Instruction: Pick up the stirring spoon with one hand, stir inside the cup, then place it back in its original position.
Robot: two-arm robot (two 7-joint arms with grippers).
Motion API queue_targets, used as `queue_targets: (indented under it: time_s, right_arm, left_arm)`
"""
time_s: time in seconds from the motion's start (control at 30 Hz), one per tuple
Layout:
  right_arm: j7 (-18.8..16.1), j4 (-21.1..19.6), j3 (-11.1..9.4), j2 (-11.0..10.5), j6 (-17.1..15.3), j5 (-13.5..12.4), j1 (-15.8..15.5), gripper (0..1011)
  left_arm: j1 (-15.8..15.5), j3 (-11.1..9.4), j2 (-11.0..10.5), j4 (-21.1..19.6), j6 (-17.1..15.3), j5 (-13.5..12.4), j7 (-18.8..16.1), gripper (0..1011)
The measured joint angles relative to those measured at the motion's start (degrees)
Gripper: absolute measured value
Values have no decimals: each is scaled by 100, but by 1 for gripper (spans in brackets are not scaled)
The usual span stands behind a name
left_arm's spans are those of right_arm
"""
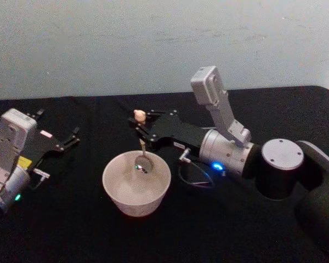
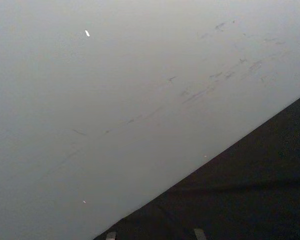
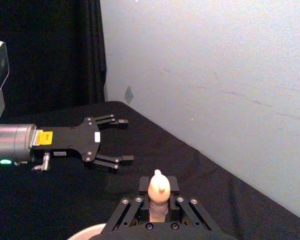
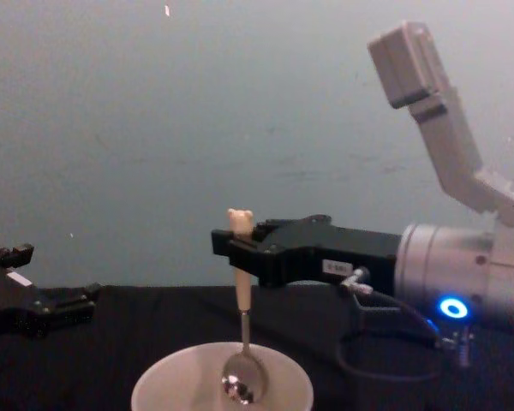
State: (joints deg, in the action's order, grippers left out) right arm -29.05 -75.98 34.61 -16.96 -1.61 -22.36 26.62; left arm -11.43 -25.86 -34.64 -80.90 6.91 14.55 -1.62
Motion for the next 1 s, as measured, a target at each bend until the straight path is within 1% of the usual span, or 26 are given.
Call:
queue_targets:
  time_s: [0.17, 0.33, 0.5, 0.6, 0.83, 1.0]
  right_arm:
    - [-102, -215, -93, -189, 15, 19, -159, 210]
    - [-272, -534, -171, -445, 1, -30, -376, 210]
    - [-442, -819, -186, -667, -66, -132, -577, 211]
    - [-512, -952, -167, -746, -96, -181, -657, 211]
    - [-571, -1049, -73, -771, -118, -219, -699, 211]
    - [-573, -1042, 36, -703, -138, -211, -679, 211]
  left_arm:
    - [0, 0, 0, 0, 0, 0, 0, 1002]
    - [0, 0, 0, 0, 0, 0, 0, 1001]
    - [0, 0, 0, 0, 0, 0, 0, 1001]
    - [0, 0, 0, 0, 0, 0, 0, 1001]
    - [0, 0, 0, 0, 0, 0, 0, 1001]
    - [0, 0, 0, 0, 0, 0, 0, 1001]
